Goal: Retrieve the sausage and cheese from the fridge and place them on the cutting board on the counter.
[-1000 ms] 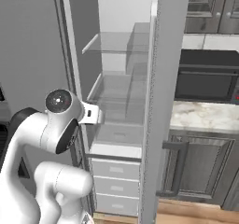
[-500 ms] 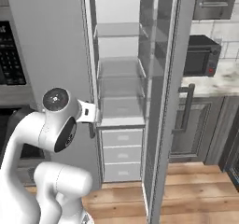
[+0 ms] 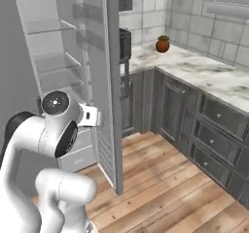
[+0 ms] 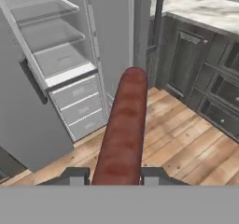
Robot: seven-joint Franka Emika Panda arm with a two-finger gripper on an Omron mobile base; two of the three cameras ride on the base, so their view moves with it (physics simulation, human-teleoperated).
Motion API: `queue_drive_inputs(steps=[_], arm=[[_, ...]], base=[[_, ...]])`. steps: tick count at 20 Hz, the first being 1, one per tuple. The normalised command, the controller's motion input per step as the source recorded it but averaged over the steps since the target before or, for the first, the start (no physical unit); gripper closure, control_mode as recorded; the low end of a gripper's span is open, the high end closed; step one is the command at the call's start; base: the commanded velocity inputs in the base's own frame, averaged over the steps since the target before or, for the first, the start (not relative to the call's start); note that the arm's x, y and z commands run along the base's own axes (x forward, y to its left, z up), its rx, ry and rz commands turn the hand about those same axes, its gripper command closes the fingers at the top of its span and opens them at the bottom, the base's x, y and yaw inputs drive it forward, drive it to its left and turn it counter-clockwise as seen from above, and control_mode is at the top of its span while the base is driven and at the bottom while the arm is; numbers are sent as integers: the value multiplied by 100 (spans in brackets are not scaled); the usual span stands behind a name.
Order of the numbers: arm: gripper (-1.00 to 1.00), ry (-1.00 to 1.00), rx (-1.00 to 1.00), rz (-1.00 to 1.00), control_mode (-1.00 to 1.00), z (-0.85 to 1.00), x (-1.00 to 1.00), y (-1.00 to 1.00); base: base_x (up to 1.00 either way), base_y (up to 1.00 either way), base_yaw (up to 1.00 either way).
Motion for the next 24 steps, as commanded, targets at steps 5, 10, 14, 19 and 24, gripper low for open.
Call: queue_drive_inputs(steps=[5,10,14,19,24], arm=[[100,0,0,0,100,0,0,0],[100,0,0,0,100,0,0,0],[100,0,0,0,100,0,0,0],[100,0,0,0,100,0,0,0],[100,0,0,0,100,0,0,0]], base=[[-20,-24,-77],[0,-62,-72],[0,-94,-65],[16,-100,-55],[83,-84,-35]])
